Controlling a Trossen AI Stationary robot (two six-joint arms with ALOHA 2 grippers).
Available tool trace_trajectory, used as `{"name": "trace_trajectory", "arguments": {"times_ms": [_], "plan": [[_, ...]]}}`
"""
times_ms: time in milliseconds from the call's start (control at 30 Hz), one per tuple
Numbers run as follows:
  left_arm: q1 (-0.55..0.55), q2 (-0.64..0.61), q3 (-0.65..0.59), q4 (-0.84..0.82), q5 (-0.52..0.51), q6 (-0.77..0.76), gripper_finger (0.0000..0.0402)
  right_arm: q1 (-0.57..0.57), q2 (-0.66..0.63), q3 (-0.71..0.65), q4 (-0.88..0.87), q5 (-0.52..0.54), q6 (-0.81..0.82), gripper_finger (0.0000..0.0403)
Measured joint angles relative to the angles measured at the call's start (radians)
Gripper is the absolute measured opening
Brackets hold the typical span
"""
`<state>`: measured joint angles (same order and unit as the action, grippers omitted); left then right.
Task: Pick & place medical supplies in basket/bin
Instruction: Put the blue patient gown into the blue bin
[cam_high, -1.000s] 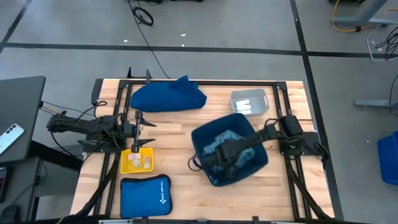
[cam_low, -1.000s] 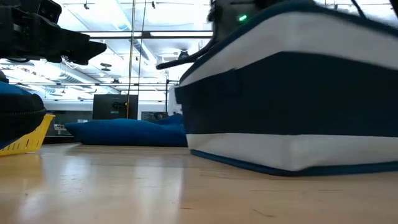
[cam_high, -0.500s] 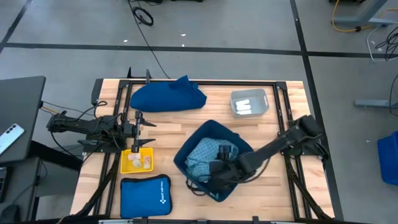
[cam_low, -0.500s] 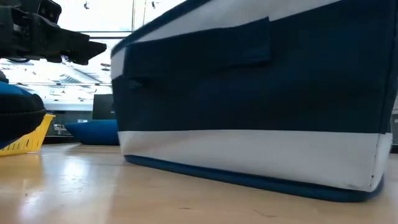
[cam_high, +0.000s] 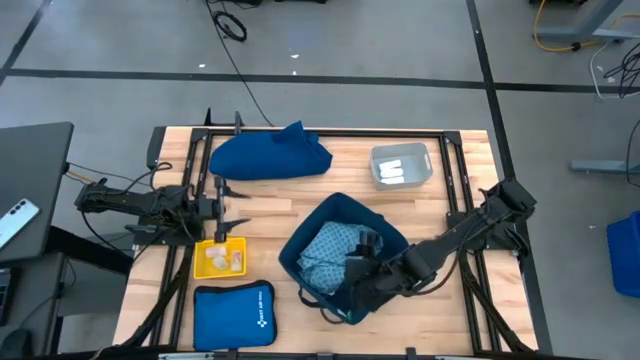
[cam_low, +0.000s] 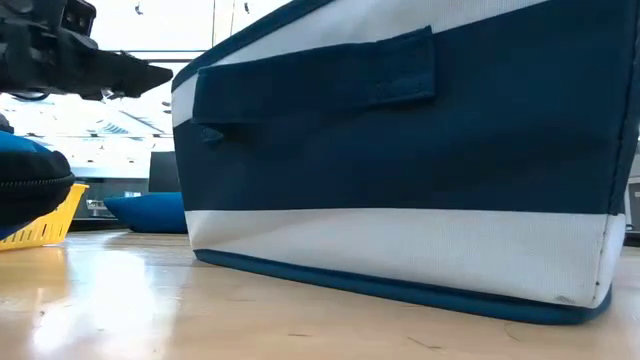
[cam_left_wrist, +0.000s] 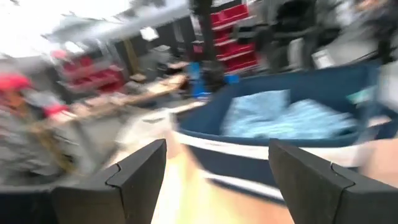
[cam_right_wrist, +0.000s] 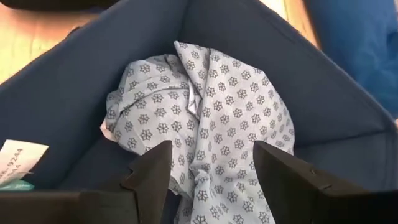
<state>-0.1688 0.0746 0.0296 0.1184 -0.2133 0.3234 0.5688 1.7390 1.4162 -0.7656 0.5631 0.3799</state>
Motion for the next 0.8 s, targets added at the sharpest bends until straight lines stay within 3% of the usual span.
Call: {"name": "trace_trajectory", "arguments": {"times_ms": [167, 433, 667, 800], "plan": [[0.001, 0.0, 0.0, 0.026, -0.142, 0.144, 0.0284, 0.043, -0.001, 0.0, 0.003, 0.063, -0.003, 0.0233], [0.0, 0.0, 0.0, 0.034, -0.145, 0.118, 0.0284, 0.092, -0.001, 0.0, 0.022, 0.11, -0.006, 0.0233], [-0.001, 0.0, 0.0, 0.046, -0.098, -0.233, 0.0284, 0.091, -0.002, 0.0, 0.022, 0.112, 0.027, 0.0233], [-0.001, 0.0, 0.0, 0.051, -0.098, -0.31, 0.0284, 0.091, -0.002, 0.0, 0.022, 0.147, 0.036, 0.0233]]}}
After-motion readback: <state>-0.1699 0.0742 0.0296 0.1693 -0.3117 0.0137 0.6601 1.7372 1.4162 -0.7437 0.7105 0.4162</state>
